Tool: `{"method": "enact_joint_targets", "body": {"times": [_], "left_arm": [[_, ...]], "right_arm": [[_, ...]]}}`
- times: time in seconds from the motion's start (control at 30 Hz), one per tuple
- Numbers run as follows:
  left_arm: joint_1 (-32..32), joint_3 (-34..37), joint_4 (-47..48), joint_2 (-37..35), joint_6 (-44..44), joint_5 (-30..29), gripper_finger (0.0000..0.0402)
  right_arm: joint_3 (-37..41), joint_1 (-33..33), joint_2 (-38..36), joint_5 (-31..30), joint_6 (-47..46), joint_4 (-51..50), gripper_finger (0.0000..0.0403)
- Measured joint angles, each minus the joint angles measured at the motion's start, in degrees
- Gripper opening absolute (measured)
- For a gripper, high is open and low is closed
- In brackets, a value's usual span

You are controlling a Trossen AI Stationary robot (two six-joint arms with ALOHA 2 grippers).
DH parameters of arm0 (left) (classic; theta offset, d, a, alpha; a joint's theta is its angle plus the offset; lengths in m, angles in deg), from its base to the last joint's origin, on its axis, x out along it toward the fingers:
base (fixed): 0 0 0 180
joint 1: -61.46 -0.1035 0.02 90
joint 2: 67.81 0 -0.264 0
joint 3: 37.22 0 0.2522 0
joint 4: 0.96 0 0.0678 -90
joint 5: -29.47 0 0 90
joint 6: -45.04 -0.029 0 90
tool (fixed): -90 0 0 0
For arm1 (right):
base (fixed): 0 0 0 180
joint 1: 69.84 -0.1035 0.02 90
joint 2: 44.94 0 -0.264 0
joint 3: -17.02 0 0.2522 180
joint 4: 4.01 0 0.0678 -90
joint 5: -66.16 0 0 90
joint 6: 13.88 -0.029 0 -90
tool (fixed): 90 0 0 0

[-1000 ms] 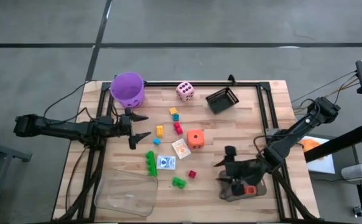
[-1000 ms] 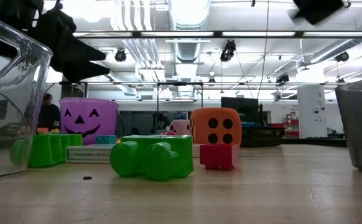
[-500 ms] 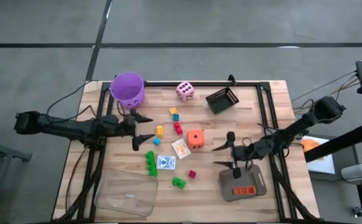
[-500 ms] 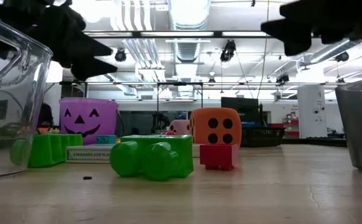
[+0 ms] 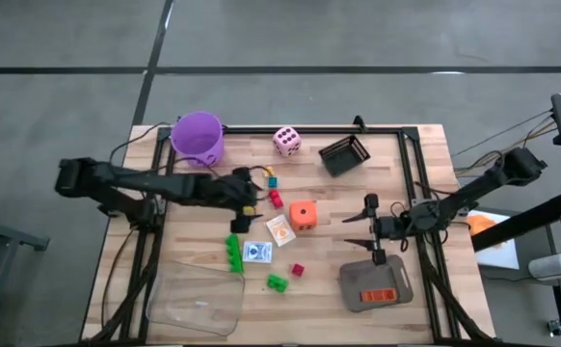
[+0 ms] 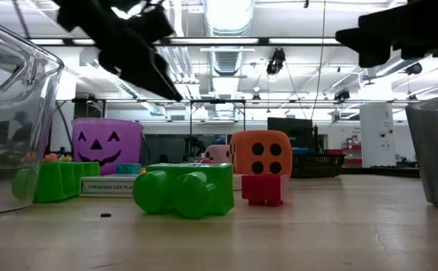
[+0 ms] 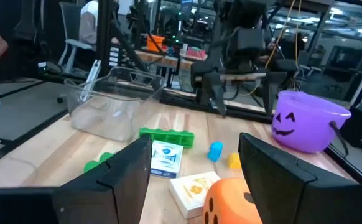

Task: Pick & Place Toys
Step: Put the red game piece into the black bin

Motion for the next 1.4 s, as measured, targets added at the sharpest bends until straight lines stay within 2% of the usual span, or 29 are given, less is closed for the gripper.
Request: {"method": "enact_joint_targets", "body": {"times": [0.3,0.53,0.9,1.4], "left_arm": [[-3.3,-16.2,14.6,18.6,-14.6,-0.6,0.037],[-7.7,-21.6,17.2,26.9,-23.4,-1.4,0.037],[-9.6,-22.3,17.0,28.1,-29.7,2.3,0.037],[-10.1,-22.3,16.1,28.1,-28.8,8.1,0.037]], "right_arm": [[2.1,0.2,-6.3,0.6,-0.1,-5.1,0.0238],[2.1,0.2,-7.0,1.4,-0.2,-6.6,0.0238],[2.6,0.2,-7.2,1.7,-0.2,-7.1,0.0238],[2.6,0.2,-7.2,1.6,-0.2,-7.1,0.0238]]}}
